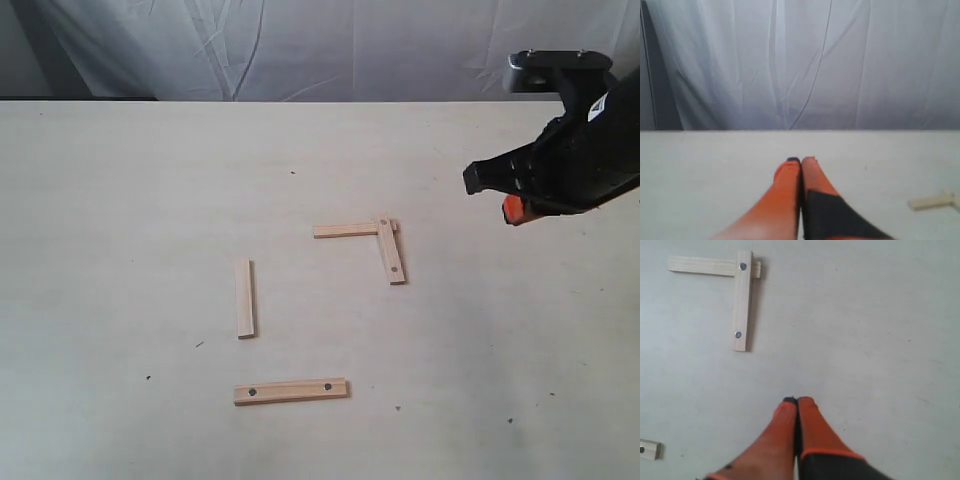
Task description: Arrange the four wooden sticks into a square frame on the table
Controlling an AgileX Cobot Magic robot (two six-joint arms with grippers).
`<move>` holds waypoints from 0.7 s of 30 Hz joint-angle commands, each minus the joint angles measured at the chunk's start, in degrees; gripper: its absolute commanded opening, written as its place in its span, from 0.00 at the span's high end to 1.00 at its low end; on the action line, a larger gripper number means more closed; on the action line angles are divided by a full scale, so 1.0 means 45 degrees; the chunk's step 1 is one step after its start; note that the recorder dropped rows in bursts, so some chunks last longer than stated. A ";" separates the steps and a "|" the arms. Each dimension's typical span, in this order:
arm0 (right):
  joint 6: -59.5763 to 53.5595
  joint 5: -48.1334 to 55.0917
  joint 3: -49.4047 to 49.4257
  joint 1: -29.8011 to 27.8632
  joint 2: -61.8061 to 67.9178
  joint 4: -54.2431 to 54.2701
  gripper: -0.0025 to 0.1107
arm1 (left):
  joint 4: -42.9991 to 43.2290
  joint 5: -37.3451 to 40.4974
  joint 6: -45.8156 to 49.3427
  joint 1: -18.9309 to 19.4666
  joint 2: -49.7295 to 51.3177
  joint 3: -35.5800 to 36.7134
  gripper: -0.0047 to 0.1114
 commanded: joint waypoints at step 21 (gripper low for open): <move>-0.0443 -0.0639 0.0078 -0.0078 -0.0272 0.0303 0.99 | -0.1317 0.8397 0.1447 -0.0838 1.7561 -1.1602 0.96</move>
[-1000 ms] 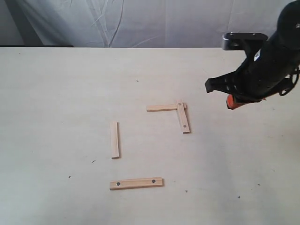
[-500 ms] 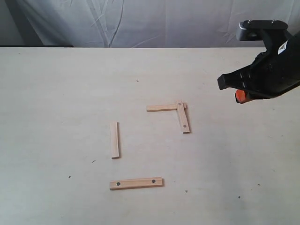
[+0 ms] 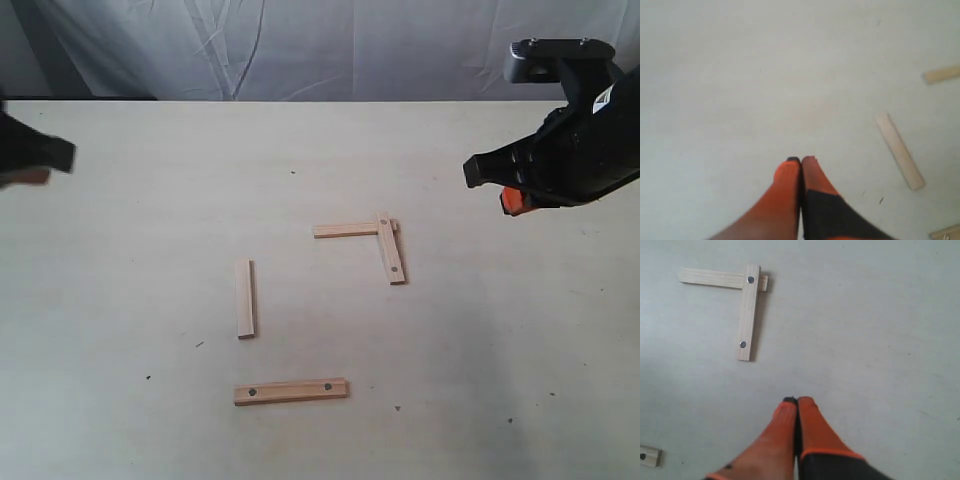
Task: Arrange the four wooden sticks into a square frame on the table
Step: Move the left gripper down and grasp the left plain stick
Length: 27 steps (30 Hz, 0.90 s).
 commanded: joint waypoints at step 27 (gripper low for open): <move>-0.0068 -0.0706 0.0062 -0.0059 -0.0102 0.0327 0.99 | 0.1274 -0.5344 -0.6407 -0.5528 0.8280 -0.0316 0.59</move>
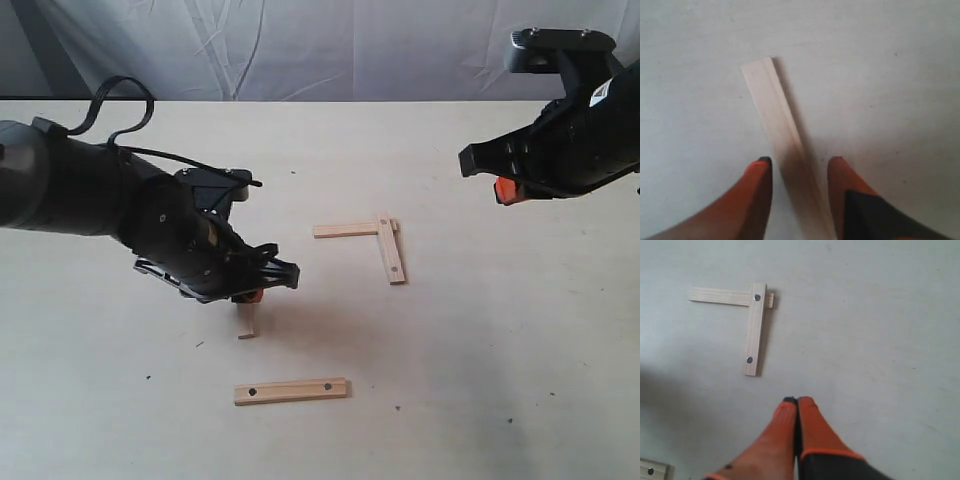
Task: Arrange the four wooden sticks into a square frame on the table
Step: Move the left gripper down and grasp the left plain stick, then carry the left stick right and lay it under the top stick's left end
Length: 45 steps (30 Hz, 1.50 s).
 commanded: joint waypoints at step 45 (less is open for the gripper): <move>-0.0978 0.0199 -0.0490 -0.2198 -0.0047 0.1990 0.99 | -0.2056 -0.2906 -0.2389 -0.1133 0.2246 -0.2593 0.96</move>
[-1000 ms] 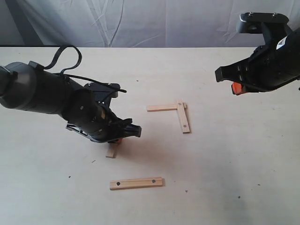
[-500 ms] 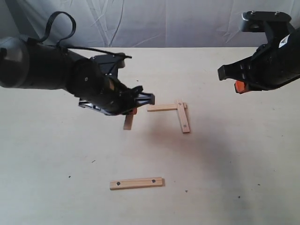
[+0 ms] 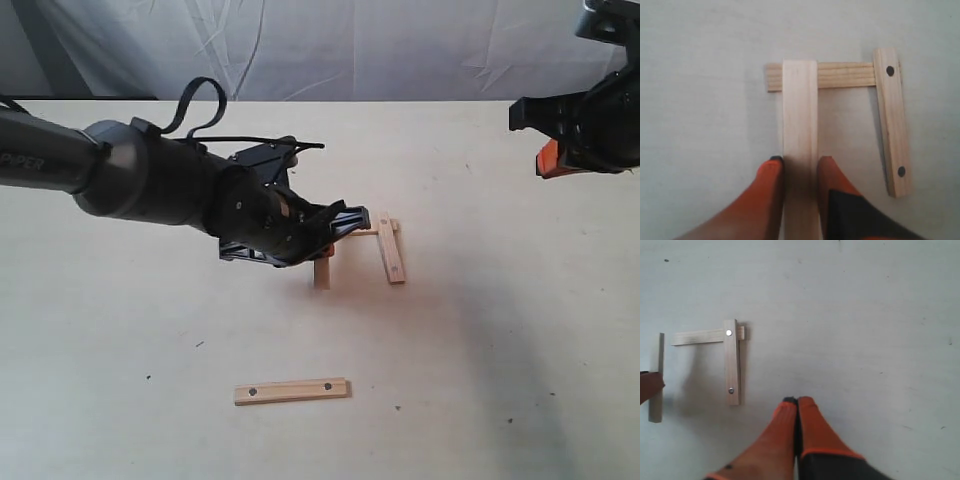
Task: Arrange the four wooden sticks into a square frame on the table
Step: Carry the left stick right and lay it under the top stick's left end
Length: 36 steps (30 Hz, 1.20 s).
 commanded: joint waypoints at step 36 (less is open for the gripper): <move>-0.0880 -0.0034 -0.0078 -0.0099 -0.0047 0.0713 0.99 | -0.1058 -0.1082 -0.0293 -0.0249 0.0735 -0.0130 0.59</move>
